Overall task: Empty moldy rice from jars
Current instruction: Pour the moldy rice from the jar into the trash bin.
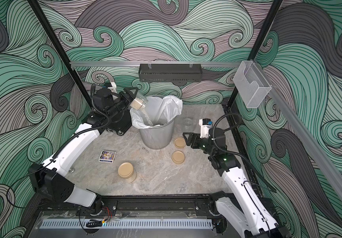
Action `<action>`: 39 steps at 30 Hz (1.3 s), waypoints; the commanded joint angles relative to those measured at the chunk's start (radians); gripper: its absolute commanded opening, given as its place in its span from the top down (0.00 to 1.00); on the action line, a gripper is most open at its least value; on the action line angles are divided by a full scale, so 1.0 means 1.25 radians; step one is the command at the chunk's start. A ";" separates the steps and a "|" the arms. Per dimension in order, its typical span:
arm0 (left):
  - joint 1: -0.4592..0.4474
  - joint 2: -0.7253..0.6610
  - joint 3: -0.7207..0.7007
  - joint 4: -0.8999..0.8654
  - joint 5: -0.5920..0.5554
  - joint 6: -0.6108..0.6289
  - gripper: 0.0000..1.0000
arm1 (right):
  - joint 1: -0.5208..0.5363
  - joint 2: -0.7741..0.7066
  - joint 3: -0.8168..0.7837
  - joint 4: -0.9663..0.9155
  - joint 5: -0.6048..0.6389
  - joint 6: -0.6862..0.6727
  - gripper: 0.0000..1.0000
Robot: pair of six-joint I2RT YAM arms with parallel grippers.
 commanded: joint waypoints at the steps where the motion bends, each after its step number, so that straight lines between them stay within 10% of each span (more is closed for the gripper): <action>1: 0.006 -0.040 0.017 0.041 -0.017 0.032 0.47 | -0.002 -0.018 -0.007 0.017 0.006 0.016 0.25; 39: -0.023 -0.007 0.094 -0.023 -0.018 0.146 0.49 | -0.002 -0.001 -0.023 0.040 0.008 0.039 0.26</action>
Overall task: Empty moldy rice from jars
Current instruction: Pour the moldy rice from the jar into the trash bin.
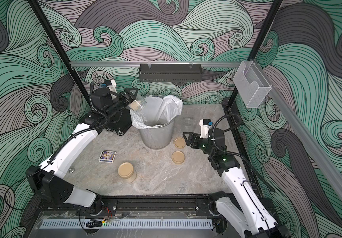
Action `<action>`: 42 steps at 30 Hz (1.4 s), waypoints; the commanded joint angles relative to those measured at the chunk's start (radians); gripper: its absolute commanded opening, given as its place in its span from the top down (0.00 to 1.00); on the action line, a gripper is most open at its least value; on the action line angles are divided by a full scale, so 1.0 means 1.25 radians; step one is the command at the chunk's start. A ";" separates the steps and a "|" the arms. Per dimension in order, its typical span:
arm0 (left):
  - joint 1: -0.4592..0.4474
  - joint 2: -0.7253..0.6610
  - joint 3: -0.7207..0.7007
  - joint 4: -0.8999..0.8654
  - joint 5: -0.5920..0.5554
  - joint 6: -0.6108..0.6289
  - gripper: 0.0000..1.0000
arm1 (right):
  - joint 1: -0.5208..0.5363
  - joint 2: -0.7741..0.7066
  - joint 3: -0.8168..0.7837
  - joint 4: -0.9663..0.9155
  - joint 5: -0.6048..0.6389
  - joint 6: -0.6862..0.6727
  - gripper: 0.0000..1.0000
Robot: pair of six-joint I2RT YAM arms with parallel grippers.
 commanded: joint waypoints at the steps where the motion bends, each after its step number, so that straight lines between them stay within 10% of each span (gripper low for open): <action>1: -0.015 0.000 0.068 0.028 -0.010 0.033 0.49 | -0.003 -0.008 -0.010 0.021 0.008 0.004 0.25; 42: -0.147 0.074 0.221 -0.072 -0.128 0.394 0.49 | -0.002 -0.017 -0.040 0.030 0.009 0.003 0.25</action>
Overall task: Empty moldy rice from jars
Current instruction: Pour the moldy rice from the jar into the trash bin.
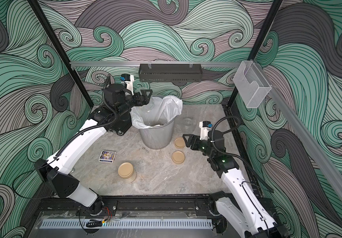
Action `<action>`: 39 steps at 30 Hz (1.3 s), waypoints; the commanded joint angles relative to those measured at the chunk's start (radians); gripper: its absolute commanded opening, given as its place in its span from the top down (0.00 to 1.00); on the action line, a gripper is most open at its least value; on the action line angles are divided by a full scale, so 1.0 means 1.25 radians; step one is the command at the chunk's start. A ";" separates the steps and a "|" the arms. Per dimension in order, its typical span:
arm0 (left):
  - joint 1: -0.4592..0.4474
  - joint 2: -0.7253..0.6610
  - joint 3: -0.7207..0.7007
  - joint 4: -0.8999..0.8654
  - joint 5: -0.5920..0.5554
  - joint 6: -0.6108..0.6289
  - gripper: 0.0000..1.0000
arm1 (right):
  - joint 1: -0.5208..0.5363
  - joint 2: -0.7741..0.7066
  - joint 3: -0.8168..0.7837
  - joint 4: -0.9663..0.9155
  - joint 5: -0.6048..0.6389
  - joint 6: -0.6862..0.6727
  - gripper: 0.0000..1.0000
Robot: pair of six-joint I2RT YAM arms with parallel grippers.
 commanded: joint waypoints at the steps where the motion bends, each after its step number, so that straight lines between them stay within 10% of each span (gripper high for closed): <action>1: -0.011 0.003 0.060 0.026 -0.022 0.061 0.49 | -0.002 -0.010 -0.004 0.014 0.012 0.000 0.25; 28: -0.098 0.020 0.037 0.058 -0.195 0.449 0.51 | -0.002 0.001 0.004 0.014 -0.001 -0.006 0.25; 39: -0.152 0.065 0.003 0.148 -0.306 0.760 0.48 | -0.003 0.051 0.045 0.012 -0.017 -0.024 0.25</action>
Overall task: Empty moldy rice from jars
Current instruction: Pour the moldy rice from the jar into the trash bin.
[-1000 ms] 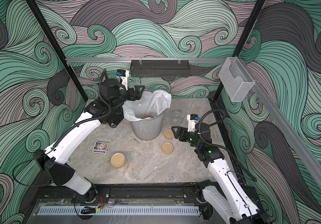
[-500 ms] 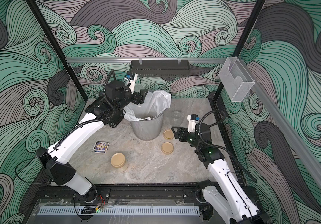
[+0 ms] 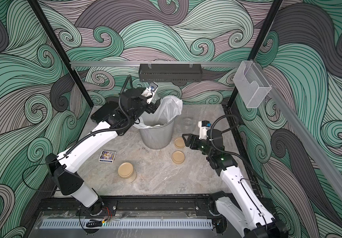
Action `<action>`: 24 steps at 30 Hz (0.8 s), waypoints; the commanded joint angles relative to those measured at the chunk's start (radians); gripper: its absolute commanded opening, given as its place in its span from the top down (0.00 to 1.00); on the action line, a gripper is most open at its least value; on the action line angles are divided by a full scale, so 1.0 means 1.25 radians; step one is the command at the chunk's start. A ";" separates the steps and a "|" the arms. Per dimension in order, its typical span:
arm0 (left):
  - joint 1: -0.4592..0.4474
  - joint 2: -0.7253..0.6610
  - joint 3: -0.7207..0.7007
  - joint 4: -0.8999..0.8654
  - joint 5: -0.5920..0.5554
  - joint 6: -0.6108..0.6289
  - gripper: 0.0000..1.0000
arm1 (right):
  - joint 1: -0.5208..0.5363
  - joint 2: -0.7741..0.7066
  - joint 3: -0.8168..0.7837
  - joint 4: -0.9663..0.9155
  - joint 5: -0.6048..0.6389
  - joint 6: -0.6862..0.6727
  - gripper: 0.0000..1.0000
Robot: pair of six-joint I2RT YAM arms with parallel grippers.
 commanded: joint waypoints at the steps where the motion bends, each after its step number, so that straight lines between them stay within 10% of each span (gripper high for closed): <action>1: -0.008 0.004 -0.004 0.107 -0.064 0.105 0.48 | -0.003 0.014 0.031 0.007 -0.013 -0.016 0.25; 15: -0.004 0.014 0.019 0.095 -0.077 -0.049 0.48 | -0.002 0.010 0.017 0.015 -0.012 -0.010 0.25; 24: 0.052 0.004 0.079 -0.004 -0.011 -0.326 0.49 | -0.002 -0.008 0.007 0.010 -0.007 -0.008 0.25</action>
